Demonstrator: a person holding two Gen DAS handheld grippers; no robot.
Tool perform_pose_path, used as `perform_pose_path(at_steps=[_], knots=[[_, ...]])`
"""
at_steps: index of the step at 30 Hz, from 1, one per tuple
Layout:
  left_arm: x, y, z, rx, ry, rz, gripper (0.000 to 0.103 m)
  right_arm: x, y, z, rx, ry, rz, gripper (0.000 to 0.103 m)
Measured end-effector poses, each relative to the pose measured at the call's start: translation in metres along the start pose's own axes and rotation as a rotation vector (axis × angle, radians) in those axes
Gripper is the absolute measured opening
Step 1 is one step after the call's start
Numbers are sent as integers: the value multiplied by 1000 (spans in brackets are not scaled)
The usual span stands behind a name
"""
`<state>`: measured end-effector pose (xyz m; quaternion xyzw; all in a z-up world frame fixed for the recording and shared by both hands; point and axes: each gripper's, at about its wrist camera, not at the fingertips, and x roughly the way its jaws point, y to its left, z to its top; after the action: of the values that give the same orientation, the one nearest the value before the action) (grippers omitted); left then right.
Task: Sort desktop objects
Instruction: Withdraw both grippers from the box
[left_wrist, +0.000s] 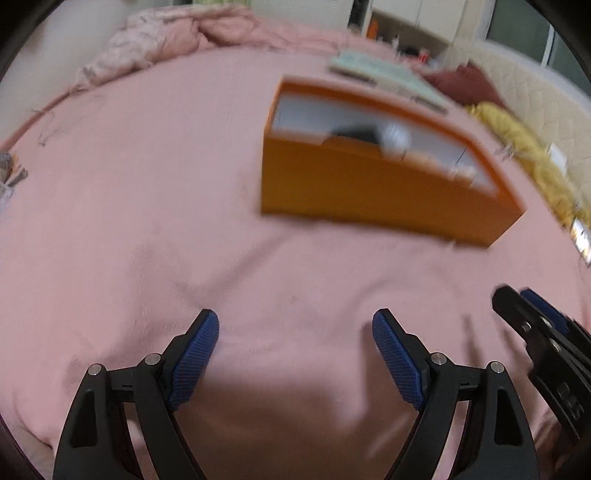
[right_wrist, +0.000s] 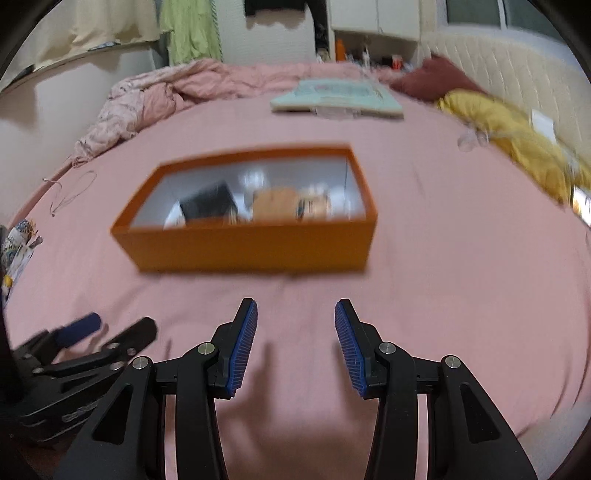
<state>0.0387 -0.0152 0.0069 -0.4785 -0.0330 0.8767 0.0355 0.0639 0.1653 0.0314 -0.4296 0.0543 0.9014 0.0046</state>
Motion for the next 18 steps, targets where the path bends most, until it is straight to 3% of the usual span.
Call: perform_pose_path(at_steps=[3, 5, 10, 18], knots=[[5, -9, -2, 54, -11, 8, 102, 16, -5, -14, 27, 79, 11, 45], [8, -12, -4, 76, -19, 11, 102, 25, -8, -21, 32, 115, 13, 51], [7, -11, -6, 68, -29, 5, 102, 27, -13, -23, 48, 97, 21, 54], [10, -10, -6, 56, -42, 8, 102, 29, -12, -23, 57, 93, 18, 54]])
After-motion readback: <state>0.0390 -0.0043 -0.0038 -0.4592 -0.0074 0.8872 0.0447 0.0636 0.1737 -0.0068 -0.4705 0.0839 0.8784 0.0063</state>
